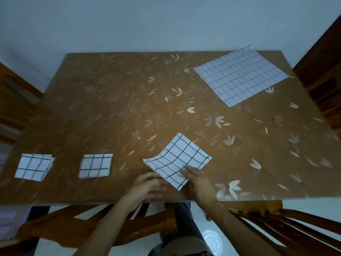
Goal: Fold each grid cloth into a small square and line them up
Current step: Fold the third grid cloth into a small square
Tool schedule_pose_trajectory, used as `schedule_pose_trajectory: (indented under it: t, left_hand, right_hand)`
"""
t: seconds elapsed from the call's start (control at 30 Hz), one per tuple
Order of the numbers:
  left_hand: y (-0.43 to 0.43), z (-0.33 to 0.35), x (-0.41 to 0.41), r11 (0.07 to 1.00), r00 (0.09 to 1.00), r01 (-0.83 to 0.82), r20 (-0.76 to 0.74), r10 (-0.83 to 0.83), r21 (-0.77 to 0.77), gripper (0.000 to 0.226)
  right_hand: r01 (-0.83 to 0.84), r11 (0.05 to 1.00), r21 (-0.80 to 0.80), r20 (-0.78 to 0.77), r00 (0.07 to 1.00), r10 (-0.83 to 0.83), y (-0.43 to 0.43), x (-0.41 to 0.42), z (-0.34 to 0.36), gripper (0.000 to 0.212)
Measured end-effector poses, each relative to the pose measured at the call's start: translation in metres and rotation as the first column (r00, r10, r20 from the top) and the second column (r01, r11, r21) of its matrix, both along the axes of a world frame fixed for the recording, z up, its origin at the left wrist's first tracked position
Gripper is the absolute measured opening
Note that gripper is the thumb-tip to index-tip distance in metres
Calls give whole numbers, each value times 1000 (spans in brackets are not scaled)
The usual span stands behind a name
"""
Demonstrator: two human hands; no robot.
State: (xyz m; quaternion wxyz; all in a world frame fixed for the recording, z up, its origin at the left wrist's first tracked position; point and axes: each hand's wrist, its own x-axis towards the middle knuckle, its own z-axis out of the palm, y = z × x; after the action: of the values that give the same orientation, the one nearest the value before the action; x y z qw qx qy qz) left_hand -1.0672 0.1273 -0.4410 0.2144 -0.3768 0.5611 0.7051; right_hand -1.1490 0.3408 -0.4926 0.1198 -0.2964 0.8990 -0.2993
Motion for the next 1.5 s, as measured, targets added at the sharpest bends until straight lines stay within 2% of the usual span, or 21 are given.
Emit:
schedule_pose_trajectory:
  t: [0.07, 0.13, 0.23, 0.27, 0.3, 0.37, 0.4, 0.47, 0.6, 0.8, 0.97, 1.2, 1.3, 1.43, 1.5]
  left_hand:
    - [-8, -7, 5, 979, 998, 67, 14, -65, -195, 28]
    - [-14, -15, 10, 943, 999, 32, 2, -33, -332, 40]
    - [-15, -23, 15, 896, 990, 46, -97, -99, -443, 79]
    - [-14, -27, 16, 892, 982, 52, -140, -127, -448, 83]
    - [-12, -28, 17, 899, 974, 47, -180, -138, -435, 78]
    - [-5, -26, 18, 928, 966, 43, -223, -134, -371, 51]
    - [-2, -26, 19, 932, 961, 68, -228, -157, -355, 38]
    - [0, -27, 24, 911, 939, 156, -228, -257, -383, 28]
    - [-1, -32, 25, 902, 942, 193, -184, -280, -386, 26]
    - [-3, -35, 21, 917, 970, 203, -60, -237, -344, 22]
    - [-5, -38, 18, 870, 956, 238, -51, -287, -432, 15]
    - [-7, -42, 7, 892, 976, 216, 53, -212, -397, 16]
    - [-6, -41, 4, 885, 982, 168, -4, -188, -434, 14]
    - [-7, -46, 0, 769, 968, 85, -129, -214, -633, 12]
    - [-7, -49, -1, 734, 960, 35, -182, -213, -678, 9]
  right_hand:
    - [35, 994, -107, 33, 999, -32, 6, 1, 6, 39]
    - [54, 980, -192, 69, 997, -42, 11, 3, 7, 44]
    - [79, 968, -236, 158, 987, -42, 19, 6, 6, 48]
    - [80, 971, -224, 192, 981, -36, 21, 7, 6, 48]
    - [75, 974, -213, 217, 976, -28, 23, 8, 6, 46]
    - [74, 981, -181, 253, 967, -27, 26, 10, 7, 40]
    - [81, 984, -156, 276, 960, -35, 28, 10, 8, 38]
    - [106, 989, -102, 315, 947, -69, 32, 12, 6, 34]
    - [181, 983, 12, 264, 948, -178, 43, 15, 3, 28]
    - [210, 972, 107, 259, 938, -231, 45, 9, 9, 25]
    - [307, 937, 169, 242, 908, -342, 33, 5, 8, 28]
    - [367, 892, 264, 312, 842, -439, 24, -4, 10, 30]
    - [404, 863, 305, 327, 806, -493, 21, -6, 13, 30]
    - [435, 842, 319, 344, 774, -531, 17, -6, 16, 29]
    - [453, 839, 301, 356, 763, -539, 18, -6, 19, 28]
